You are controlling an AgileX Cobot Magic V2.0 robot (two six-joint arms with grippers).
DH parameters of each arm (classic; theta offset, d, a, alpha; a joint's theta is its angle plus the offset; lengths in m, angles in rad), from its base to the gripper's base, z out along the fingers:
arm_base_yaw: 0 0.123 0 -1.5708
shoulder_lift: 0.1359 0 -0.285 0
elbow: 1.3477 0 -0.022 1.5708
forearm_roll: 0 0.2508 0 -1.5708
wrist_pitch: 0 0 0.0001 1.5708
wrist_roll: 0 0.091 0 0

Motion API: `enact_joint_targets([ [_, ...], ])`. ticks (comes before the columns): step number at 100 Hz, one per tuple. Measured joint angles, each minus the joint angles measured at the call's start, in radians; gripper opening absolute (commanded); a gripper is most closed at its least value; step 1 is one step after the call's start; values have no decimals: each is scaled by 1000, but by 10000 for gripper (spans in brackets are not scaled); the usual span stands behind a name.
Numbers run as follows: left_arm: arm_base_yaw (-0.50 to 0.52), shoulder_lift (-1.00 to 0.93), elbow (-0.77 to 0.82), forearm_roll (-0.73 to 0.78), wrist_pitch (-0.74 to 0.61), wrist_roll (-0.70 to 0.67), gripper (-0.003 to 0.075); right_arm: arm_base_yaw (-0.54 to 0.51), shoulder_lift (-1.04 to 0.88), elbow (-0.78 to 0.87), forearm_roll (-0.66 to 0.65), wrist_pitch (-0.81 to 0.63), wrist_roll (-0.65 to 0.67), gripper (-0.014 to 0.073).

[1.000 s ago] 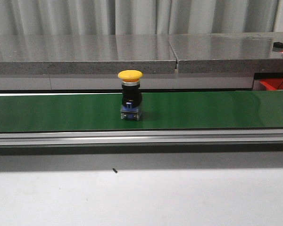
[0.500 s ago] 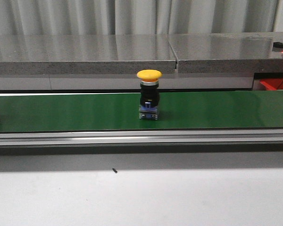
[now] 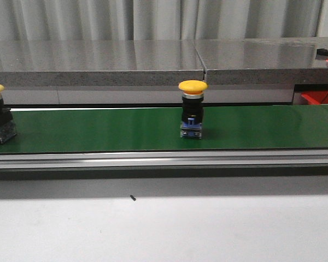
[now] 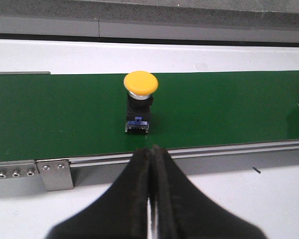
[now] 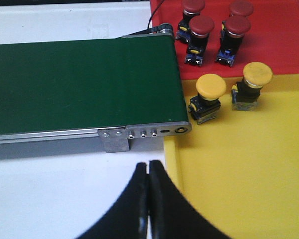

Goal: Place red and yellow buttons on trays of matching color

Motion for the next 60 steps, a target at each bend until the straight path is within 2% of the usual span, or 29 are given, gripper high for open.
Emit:
enact_joint_targets([
  [41,0,0,0,0,0,-2,-20,4,0,-2,29,12,0,-92],
  [60,0,0,0,0,0,-2,-20,36,70,-66,30,64,0,-92],
])
